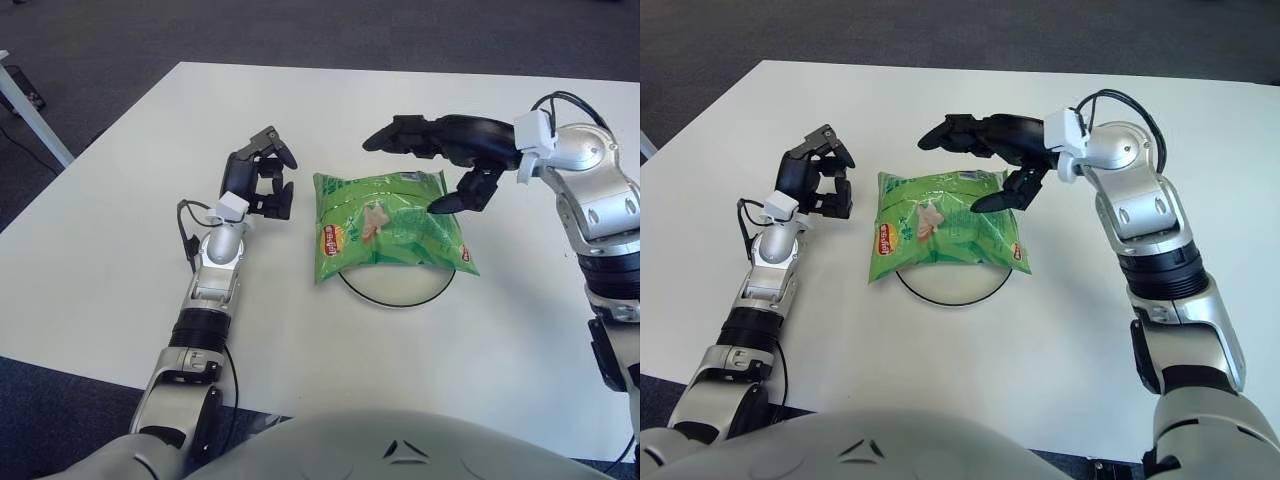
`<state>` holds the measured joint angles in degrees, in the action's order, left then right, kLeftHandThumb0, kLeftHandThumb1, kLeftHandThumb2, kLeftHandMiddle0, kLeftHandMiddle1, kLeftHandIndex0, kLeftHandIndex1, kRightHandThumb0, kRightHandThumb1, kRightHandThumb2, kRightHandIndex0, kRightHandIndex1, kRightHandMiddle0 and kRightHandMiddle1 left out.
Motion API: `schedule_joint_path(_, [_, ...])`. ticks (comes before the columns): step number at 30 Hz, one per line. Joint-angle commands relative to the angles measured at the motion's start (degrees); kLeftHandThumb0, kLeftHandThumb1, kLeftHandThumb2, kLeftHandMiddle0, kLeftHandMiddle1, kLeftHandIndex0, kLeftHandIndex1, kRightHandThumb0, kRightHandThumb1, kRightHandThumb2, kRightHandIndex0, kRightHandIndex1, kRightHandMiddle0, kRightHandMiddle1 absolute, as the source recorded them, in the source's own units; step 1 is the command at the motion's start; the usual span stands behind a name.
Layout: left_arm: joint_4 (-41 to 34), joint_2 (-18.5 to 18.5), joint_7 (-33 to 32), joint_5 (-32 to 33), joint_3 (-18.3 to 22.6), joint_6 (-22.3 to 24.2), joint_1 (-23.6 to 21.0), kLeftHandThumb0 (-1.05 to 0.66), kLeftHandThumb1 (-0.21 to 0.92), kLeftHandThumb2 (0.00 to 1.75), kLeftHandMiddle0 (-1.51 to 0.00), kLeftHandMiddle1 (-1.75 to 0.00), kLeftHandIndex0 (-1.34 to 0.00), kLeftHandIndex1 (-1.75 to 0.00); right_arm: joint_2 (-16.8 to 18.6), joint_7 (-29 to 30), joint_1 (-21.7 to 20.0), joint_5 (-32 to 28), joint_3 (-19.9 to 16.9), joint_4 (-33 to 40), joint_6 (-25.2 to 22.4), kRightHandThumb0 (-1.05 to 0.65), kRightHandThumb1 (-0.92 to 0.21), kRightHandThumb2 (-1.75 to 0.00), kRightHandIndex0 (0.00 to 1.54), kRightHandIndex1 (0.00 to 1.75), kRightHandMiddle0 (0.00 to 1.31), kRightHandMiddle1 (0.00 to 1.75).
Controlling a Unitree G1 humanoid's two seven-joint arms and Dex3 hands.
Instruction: Put the snack into the plate.
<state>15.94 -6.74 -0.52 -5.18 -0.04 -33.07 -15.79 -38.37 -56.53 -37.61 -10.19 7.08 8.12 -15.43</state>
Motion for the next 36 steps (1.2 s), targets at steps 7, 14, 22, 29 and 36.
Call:
schedule_joint_path(7, [3.5, 1.0, -0.7, -0.6, -0.5, -0.3, 3.9, -0.54, 0.17, 1.5, -1.37, -1.75, -0.74, -1.75, -7.2, -5.7, -6.2, -0.8, -5.2, -7.8, 3.0, -0.81, -0.42, -0.75, 0.0, 0.0, 0.0, 0.44])
schedule_joint_path(14, [4.3, 0.9, -0.6, -0.3, -0.4, -0.8, 3.6, -0.54, 0.16, 1.51, -1.36, -1.75, -0.74, -1.75, -12.4, -6.4, -5.6, -1.7, -10.3, -14.0, 1.8, -0.83, -0.4, -0.79, 0.0, 0.0, 0.0, 0.36])
schedule_joint_path(22, [4.9, 0.8, -1.0, -0.7, -0.3, -0.8, 3.3, -0.55, 0.16, 1.51, -1.36, -1.75, -0.75, -1.75, -14.9, -2.8, -6.2, 0.6, -11.5, -17.7, -0.9, -0.88, -0.42, -0.76, 0.0, 0.0, 0.0, 0.09])
schedule_joint_path(29, [5.9, 0.6, -1.1, -0.5, -0.2, -1.3, 2.8, -0.55, 0.16, 1.51, -1.36, -1.75, -0.75, -1.75, -11.0, 5.3, 0.6, -4.7, -19.3, -9.7, -7.4, -0.38, -0.16, -1.11, 0.08, 0.06, 0.0, 0.49])
schedule_joint_path(36, [7.4, 0.5, -1.1, -0.2, 0.1, -2.7, 2.1, -0.55, 0.16, 1.51, -1.36, -1.75, -0.75, -1.75, -8.1, 9.5, 5.9, -9.3, -26.1, -10.1, -8.6, -0.02, -0.09, -1.34, 0.09, 0.3, 0.0, 0.72])
